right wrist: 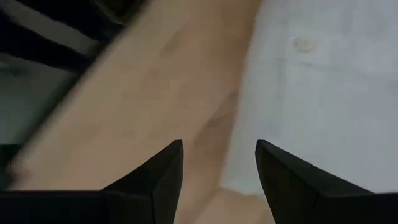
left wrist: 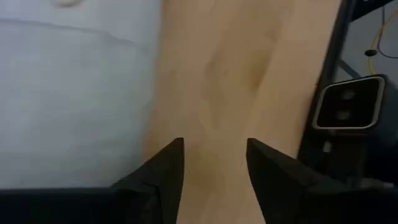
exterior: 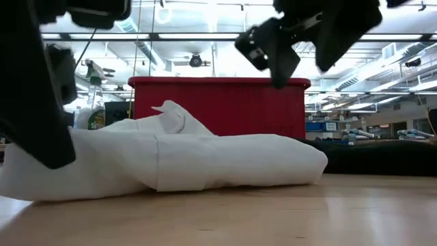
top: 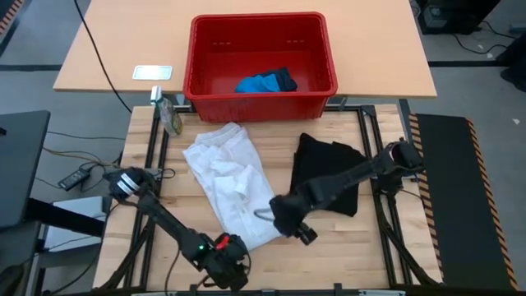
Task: Fold laundry
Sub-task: Fold the white polo shirt on the table
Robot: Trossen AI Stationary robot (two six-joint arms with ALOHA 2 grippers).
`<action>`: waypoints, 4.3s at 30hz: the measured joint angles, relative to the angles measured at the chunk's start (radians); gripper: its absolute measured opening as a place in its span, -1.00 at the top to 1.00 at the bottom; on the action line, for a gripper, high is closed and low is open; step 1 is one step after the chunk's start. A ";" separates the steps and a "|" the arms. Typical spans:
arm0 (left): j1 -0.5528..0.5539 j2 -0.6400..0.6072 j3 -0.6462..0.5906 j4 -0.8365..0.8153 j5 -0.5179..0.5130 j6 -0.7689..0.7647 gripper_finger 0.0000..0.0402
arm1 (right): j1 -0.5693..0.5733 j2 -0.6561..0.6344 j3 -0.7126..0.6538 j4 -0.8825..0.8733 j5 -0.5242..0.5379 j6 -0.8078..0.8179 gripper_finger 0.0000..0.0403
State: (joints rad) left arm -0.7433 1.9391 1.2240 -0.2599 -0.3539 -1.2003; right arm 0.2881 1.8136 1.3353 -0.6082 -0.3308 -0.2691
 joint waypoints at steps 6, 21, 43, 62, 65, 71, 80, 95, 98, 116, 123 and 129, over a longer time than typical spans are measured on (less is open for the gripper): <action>0.003 0.050 0.133 -0.112 -0.023 -0.005 0.30 | 0.117 0.049 -0.018 0.141 0.246 0.071 -0.03; 0.071 0.060 0.296 -0.374 -0.037 0.068 0.38 | 0.142 0.074 -0.102 0.165 0.388 0.318 -0.01; 0.069 0.212 0.150 -0.054 -0.085 0.062 0.13 | 0.140 0.066 -0.352 0.402 0.378 0.569 0.21; -0.021 0.204 0.562 -0.411 -0.108 -0.199 0.99 | 0.261 -0.176 -0.359 0.363 0.126 0.721 0.95; -0.021 0.204 0.697 -0.675 -0.143 -0.223 0.99 | 0.231 -0.245 -0.359 0.388 0.155 0.744 0.95; 0.041 0.201 0.910 -1.180 -0.190 -0.379 0.99 | 0.080 -0.347 -0.320 0.350 0.214 0.667 0.95; 0.312 0.073 0.791 -1.307 -0.206 -0.173 1.00 | -0.327 -0.232 -0.124 0.232 0.154 0.394 0.95; 0.776 -0.306 0.028 -0.950 -0.120 0.091 0.94 | -0.604 -0.008 -0.089 0.388 0.051 0.388 0.96; 0.858 -0.336 -0.040 -0.847 -0.121 0.188 0.93 | -0.624 0.029 -0.090 0.481 0.112 0.404 0.96; 1.271 -0.336 -0.269 -0.268 -0.199 0.621 0.91 | -0.734 0.164 -0.090 0.741 0.439 0.518 0.72; 1.329 -0.334 -0.340 -0.152 -0.162 0.645 0.91 | -0.734 0.157 -0.090 0.769 0.507 0.426 0.42; 1.321 -0.335 -0.331 -0.148 -0.073 0.673 0.91 | -0.710 0.165 -0.088 0.847 0.156 0.472 0.36</action>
State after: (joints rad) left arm 0.5773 1.6039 0.8932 -0.4083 -0.4268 -0.5274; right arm -0.4219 1.9782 1.2469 0.2385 -0.1750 0.2032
